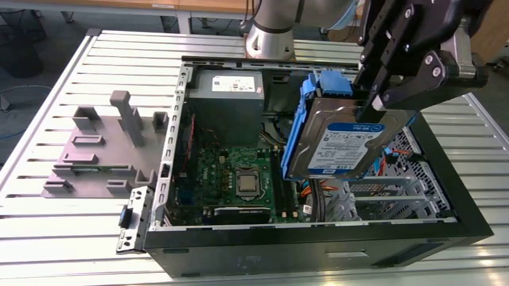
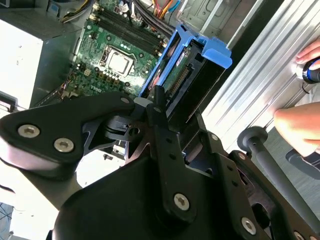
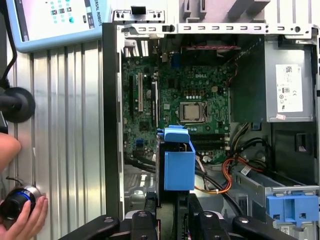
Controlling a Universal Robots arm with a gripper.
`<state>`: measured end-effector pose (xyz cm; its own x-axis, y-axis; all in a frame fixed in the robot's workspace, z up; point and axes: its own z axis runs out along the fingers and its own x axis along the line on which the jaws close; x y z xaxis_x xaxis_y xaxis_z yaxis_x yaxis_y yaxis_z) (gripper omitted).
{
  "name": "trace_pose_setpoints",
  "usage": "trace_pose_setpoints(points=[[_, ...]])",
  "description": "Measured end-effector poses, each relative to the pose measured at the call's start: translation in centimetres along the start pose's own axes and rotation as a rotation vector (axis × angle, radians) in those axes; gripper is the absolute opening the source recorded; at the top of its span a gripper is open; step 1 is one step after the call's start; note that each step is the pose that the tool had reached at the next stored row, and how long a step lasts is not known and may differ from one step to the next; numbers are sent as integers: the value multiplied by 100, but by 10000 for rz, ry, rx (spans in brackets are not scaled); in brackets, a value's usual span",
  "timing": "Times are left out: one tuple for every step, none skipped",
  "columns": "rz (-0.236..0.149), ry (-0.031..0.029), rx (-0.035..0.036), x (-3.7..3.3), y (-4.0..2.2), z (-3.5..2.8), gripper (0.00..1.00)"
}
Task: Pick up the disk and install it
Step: 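Pick up the disk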
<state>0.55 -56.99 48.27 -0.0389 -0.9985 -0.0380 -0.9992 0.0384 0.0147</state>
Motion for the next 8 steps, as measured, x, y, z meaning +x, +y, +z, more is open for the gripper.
trace_pose_setpoints(points=[[0,0,0,3,-26,7,35],[-1,1,-1,5,-50,13,35],[-1,2,-1,8,-79,20,35],[-2,2,-1,10,-107,26,35],[-1,1,0,12,-134,33,35],[0,3,-1,13,-162,38,35],[0,4,-1,13,-191,43,35],[-1,4,-1,13,-222,49,35]])
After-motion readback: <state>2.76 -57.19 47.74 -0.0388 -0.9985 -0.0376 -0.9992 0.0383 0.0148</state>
